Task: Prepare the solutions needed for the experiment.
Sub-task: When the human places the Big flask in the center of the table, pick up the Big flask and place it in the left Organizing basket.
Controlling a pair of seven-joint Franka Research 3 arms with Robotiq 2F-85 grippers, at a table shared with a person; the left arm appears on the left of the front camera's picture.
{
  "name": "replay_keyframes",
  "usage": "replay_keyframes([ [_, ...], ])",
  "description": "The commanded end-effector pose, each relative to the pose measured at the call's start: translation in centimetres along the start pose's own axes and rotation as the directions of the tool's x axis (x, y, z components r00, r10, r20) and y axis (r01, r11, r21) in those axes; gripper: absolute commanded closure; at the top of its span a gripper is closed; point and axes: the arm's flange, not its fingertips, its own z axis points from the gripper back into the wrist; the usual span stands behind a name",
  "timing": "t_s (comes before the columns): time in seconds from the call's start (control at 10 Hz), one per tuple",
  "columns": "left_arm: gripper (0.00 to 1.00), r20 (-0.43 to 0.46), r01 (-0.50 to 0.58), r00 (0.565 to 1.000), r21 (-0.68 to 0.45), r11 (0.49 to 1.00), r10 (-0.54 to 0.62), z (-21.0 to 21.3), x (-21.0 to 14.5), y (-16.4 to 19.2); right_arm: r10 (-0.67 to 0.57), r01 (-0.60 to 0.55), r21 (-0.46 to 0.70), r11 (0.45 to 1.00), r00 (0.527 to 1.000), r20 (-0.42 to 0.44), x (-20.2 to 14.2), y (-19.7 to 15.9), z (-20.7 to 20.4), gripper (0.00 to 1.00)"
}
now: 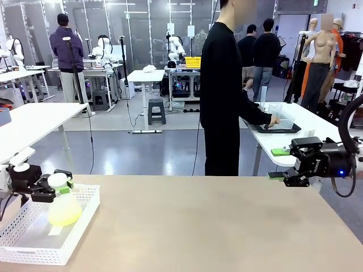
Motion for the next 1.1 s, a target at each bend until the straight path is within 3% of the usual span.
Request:
replay_keyframes([
  [0.0,0.96,0.011,0.022,1.0,-0.026,0.999,-0.021,-0.1,-0.6,0.7,0.004,-0.004,0.004,1.0,1.0,-0.001,0.1,0.1,0.0,0.2],
  [0.2,0.96,0.019,0.001,1.0,-0.03,1.0,-0.001,-0.2,-1.2,0.6,0.004,-0.004,0.004,1.0,1.0,-0.001,0.1,0.1,0.0,0.2],
  [0.3,0.57,0.018,-0.01,1.0,-0.032,0.999,0.011,-0.2,-1.3,0.5,0.004,-0.004,0.004,1.0,1.0,-0.001,0.1,0.1,0.0,0.2],
  [0.4,0.57,0.022,-0.007,1.0,-0.042,0.999,0.008,-0.2,-1.2,0.5,0.004,-0.004,0.004,1.0,1.0,-0.001,0.1,0.1,0.0,0.2],
  [0.5,0.37,0.038,-0.004,0.999,-0.028,1.0,0.005,0.4,-1.2,0.5,0.004,-0.004,0.004,1.0,1.0,-0.001,0.1,0.1,0.0,0.2],
  [0.6,0.55,0.051,-0.004,0.999,-0.027,1.0,0.006,0.7,-1.1,0.5,0.004,-0.004,0.004,1.0,1.0,-0.001,0.1,0.1,0.0,0.2],
  [0.7,0.17,0.06,-0.006,0.998,-0.028,1.0,0.007,0.9,-1.1,0.5,0.004,-0.004,0.004,1.0,1.0,-0.001,0.1,0.1,0.0,0.2],
  [0.8,0.35,0.059,-0.01,0.998,-0.024,1.0,0.012,1.0,-1.2,0.5,0.004,-0.004,0.004,1.0,1.0,-0.001,0.1,0.1,0.0,0.2],
  [0.9,0.0,0.062,-0.012,0.998,-0.02,1.0,0.014,1.3,-1.3,0.4,0.004,-0.004,0.004,1.0,1.0,-0.001,0.1,0.1,0.0,0.2],
  [1.0,0.15,0.061,-0.015,0.998,-0.012,1.0,0.016,1.6,-1.3,0.2,0.004,-0.004,0.004,1.0,1.0,-0.001,0.1,0.1,0.0,0.2],
])
